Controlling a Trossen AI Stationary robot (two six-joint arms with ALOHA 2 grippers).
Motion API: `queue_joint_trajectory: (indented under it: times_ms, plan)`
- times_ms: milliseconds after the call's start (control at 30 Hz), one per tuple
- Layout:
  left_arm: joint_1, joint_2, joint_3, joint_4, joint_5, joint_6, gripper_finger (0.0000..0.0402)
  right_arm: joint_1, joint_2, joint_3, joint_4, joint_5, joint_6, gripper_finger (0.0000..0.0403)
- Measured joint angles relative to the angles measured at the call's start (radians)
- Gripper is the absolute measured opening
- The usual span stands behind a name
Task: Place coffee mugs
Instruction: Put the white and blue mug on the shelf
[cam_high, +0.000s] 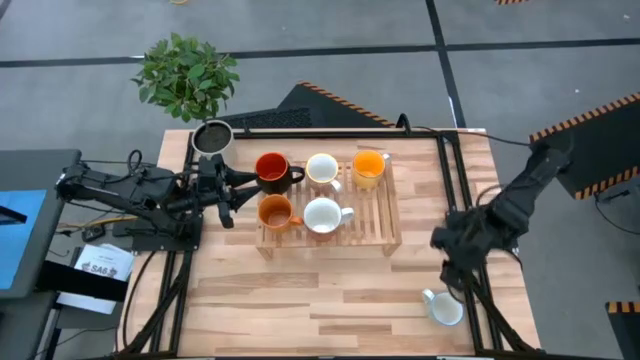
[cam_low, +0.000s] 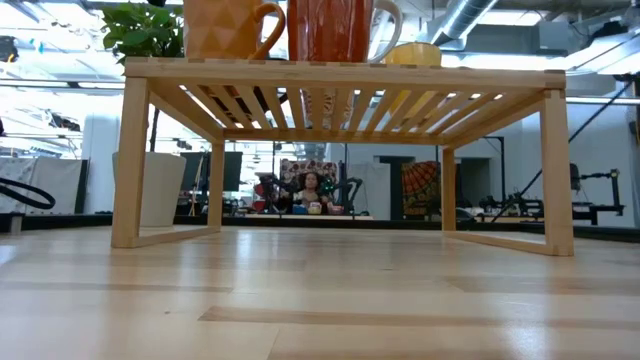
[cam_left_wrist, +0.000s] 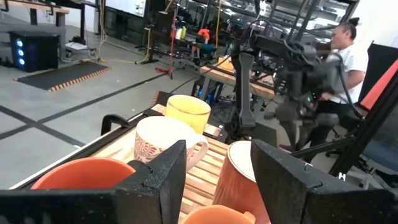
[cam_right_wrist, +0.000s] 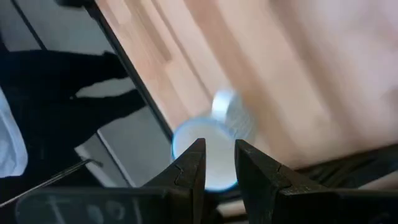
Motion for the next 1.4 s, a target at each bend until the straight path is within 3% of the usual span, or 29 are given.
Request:
queue_joint_trajectory:
  times_ms: [233, 533, 1133, 1400]
  plan:
    - [0.0, 0.0, 0.0, 0.001, 0.0, 0.0, 0.0165, 0.17, 0.019, -0.114, 0.089, 0.003, 0.357, 0.0111]
    - [0.0, 0.0, 0.0, 0.001, 0.001, 0.0, 0.0165, 0.224, 0.116, -0.128, 0.092, 0.006, 0.477, 0.0111]
    - [0.0, 0.0, 0.0, 0.001, 0.001, 0.0, 0.0165, 0.221, 0.286, -0.119, 0.149, -0.027, 0.5, 0.0111]
    - [0.0, 0.0, 0.0, 0.004, 0.002, 0.0, 0.0165, 0.222, 0.27, -0.125, 0.113, -0.022, 0.462, 0.0111]
